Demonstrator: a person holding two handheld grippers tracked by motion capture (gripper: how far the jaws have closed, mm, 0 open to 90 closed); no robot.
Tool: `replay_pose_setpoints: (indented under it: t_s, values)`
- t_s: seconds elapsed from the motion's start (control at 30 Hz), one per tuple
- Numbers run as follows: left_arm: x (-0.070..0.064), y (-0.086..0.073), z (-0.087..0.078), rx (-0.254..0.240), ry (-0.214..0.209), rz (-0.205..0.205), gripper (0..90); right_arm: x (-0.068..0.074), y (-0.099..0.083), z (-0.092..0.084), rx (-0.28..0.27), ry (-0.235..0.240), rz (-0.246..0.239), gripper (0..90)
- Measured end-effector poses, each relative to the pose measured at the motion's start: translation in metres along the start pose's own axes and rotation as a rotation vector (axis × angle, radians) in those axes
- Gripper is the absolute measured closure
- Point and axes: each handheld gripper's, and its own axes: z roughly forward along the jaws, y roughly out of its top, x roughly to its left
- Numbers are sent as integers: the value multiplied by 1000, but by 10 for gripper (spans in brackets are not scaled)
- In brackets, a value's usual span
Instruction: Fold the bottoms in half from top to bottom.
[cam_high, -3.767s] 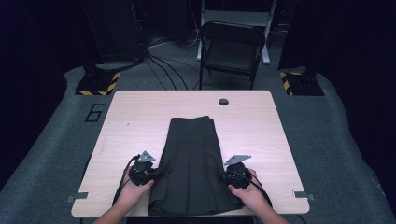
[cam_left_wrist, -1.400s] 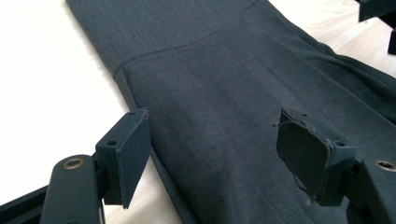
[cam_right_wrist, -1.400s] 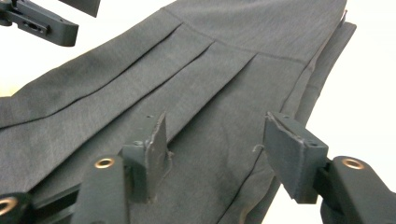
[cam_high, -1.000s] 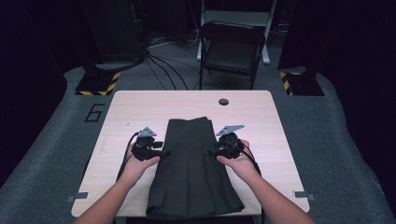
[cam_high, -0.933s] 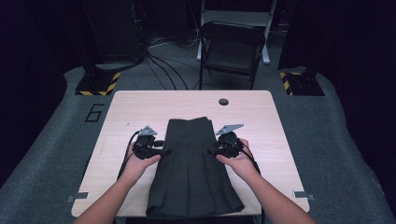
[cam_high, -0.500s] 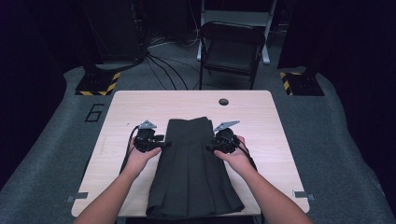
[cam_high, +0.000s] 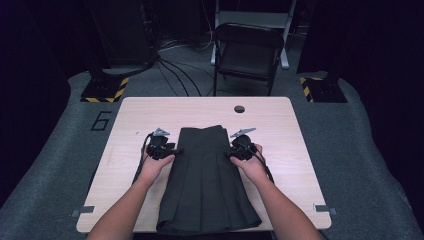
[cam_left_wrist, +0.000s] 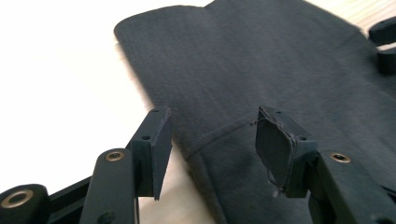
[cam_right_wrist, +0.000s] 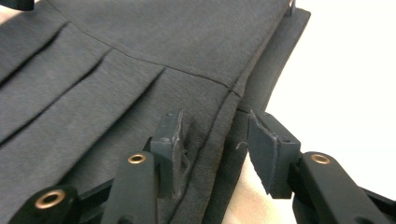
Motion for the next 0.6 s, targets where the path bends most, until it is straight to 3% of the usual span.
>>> replay_pose_setpoints:
  t_s: [0.2, 0.43, 0.6]
  values:
    - [1, 1, 12, 12, 5, -21, 442, -5, -9, 11, 19, 15, 37, 551]
    - [-2, -1, 16, 42, -8, -7, 495, -4, -11, 14, 31, 34, 35, 603]
    - [-3, -5, 14, 43, -15, -8, 519, 0, -11, 15, 29, 29, 2, 654]
